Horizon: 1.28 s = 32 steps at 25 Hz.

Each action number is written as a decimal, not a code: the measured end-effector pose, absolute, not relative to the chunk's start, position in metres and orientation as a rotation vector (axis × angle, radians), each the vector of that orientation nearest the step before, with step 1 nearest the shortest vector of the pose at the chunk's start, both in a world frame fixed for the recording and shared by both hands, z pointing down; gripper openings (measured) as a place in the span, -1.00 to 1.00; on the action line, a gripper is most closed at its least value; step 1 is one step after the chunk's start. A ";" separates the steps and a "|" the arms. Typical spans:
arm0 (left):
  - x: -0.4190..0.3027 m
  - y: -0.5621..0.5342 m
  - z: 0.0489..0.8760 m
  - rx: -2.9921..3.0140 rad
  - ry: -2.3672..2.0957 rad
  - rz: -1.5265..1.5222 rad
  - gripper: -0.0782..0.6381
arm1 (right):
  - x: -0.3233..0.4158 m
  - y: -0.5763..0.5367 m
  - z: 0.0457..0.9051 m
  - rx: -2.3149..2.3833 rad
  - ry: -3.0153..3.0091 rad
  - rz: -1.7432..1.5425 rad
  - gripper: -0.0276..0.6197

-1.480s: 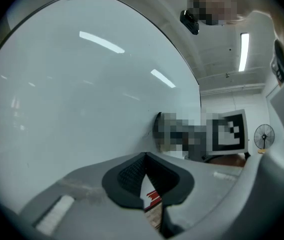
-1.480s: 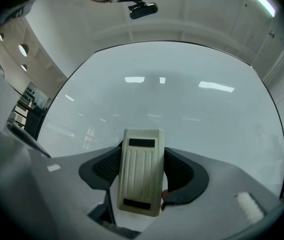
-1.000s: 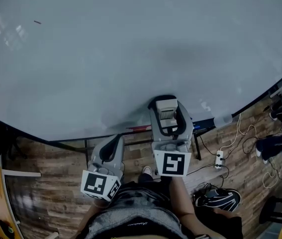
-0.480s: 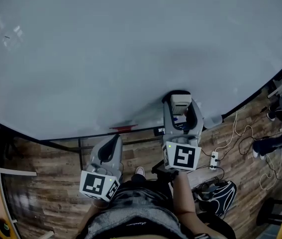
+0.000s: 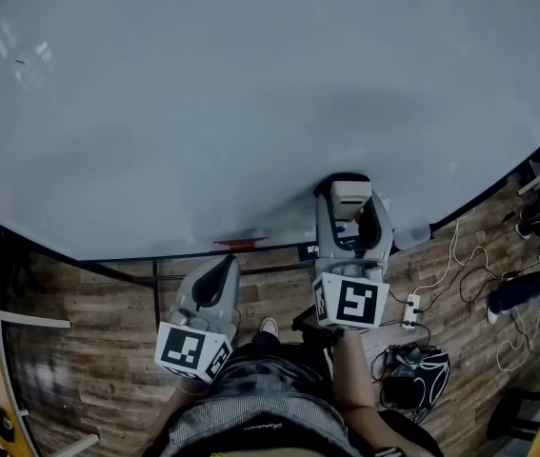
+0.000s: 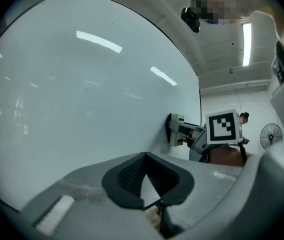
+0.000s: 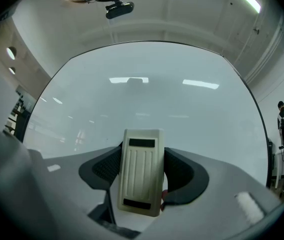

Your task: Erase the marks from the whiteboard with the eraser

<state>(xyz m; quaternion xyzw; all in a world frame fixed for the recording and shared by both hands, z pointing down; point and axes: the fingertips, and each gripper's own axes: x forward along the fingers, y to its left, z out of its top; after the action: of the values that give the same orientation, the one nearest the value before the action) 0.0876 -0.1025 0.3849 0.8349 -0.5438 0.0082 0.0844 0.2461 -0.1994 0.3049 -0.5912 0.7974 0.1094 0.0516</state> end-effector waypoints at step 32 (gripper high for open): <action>-0.111 -0.058 0.379 2.536 -1.548 0.028 -0.79 | 0.038 -0.145 0.288 -1.835 2.365 0.342 -0.09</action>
<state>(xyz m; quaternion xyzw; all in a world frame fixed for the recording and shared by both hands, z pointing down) -0.1107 -0.0577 0.3789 0.8504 -0.5192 0.0095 0.0852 0.0382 -0.1451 0.2877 -0.6078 0.7834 0.1131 0.0642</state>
